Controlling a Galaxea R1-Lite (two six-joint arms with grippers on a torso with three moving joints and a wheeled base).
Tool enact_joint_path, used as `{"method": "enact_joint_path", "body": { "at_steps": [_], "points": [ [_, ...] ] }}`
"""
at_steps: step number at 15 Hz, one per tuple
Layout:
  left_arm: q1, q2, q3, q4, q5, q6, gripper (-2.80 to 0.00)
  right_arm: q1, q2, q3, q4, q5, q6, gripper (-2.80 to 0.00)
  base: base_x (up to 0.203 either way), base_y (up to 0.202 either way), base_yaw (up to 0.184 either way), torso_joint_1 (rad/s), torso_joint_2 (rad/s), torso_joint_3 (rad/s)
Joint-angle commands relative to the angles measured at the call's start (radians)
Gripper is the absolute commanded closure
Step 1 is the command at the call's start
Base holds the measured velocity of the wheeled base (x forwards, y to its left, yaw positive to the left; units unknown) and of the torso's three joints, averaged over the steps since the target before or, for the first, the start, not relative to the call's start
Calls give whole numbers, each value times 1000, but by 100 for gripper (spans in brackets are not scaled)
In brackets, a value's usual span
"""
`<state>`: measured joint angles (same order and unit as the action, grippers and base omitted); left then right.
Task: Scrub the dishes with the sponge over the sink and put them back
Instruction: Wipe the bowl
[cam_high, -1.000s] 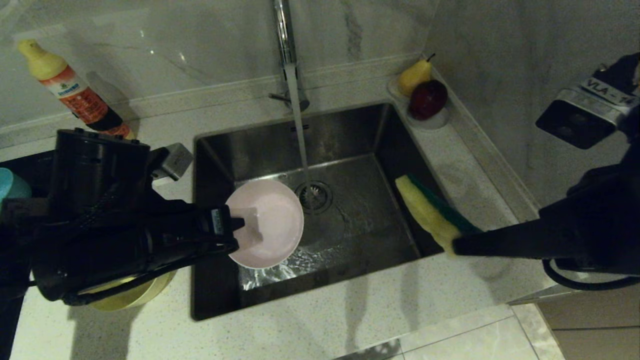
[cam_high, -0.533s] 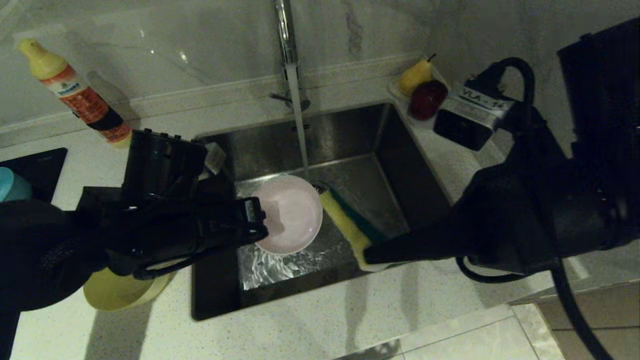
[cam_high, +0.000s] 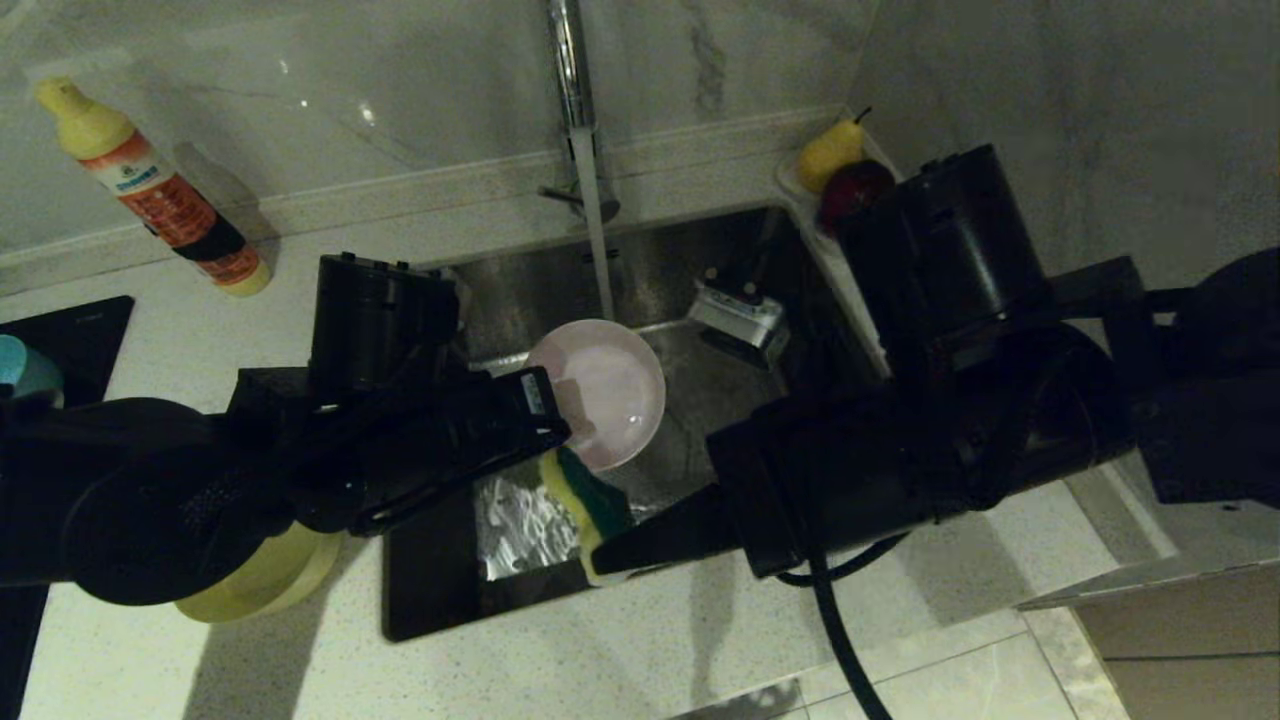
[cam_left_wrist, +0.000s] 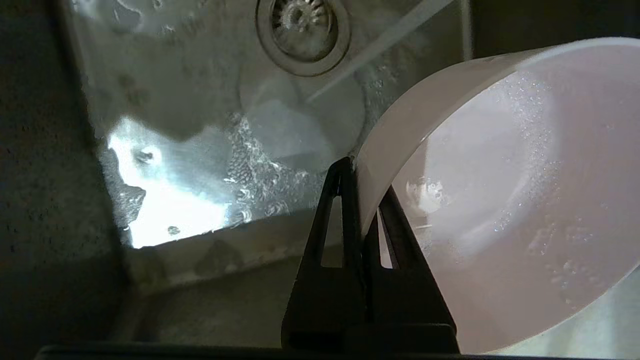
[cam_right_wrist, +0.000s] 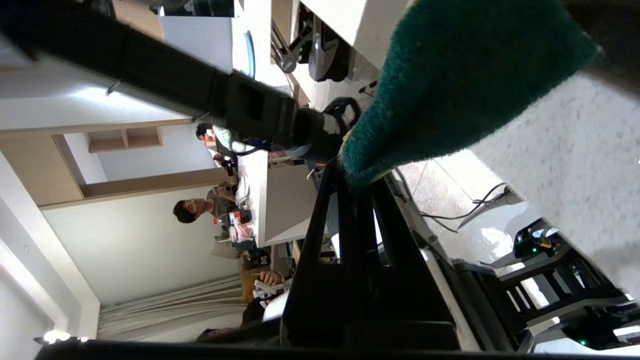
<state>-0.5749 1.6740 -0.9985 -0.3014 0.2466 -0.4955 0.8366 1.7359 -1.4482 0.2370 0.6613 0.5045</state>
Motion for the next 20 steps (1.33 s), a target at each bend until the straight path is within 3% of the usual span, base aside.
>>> {"method": "enact_joint_path", "body": {
  "at_steps": [1, 6, 10, 20],
  "points": [
    [-6, -14, 25, -6, 0, -6, 0, -1, 59, -34, 1, -8, 5, 0, 0, 0, 0, 0, 0, 0],
    [-5, -50, 125, -101, -7, -5, 0, -55, 64, -37, -21, -28, 6, 0, 0, 0, 0, 0, 0, 0],
    [-5, -62, 147, -114, -6, -1, 0, -105, 68, -75, -21, -25, 9, 0, 0, 0, 0, 0, 0, 0],
    [-5, -92, 170, -117, -6, -2, 0, -109, 69, -94, -17, -22, 14, 0, 0, 0, 0, 0, 0, 0]
  ]
}}
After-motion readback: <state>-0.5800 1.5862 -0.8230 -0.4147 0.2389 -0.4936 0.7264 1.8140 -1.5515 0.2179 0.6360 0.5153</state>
